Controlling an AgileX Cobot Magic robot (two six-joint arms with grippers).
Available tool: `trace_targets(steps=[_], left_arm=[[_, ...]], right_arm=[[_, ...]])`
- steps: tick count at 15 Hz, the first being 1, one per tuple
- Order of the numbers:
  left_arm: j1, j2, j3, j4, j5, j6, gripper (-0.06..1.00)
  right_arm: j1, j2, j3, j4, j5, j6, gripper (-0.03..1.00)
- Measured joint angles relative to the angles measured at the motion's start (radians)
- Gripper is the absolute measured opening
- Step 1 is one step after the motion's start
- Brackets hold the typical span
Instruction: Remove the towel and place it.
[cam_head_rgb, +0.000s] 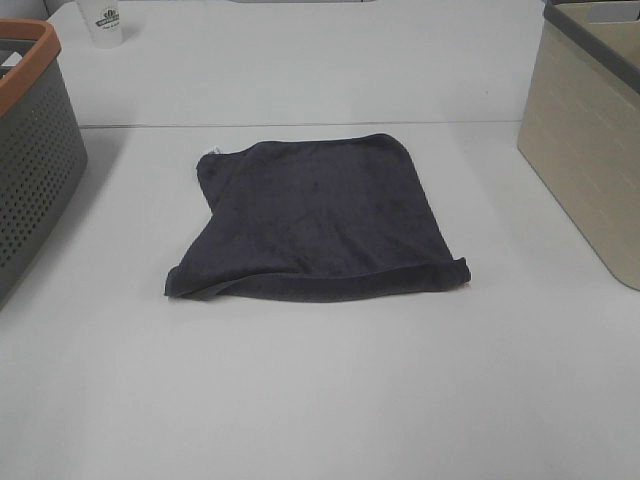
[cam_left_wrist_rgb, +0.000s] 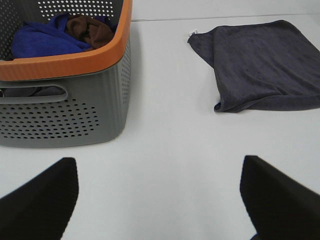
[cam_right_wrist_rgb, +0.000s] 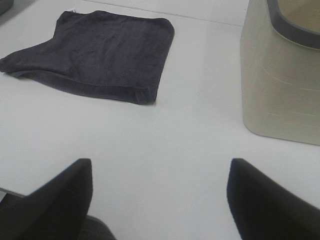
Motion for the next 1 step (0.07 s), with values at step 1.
trace_targets(steps=[1], left_arm=[[0.0, 0.0, 0.0, 0.0, 0.0, 0.0, 0.82]], right_arm=[[0.0, 0.0, 0.0, 0.0, 0.0, 0.0, 0.74]])
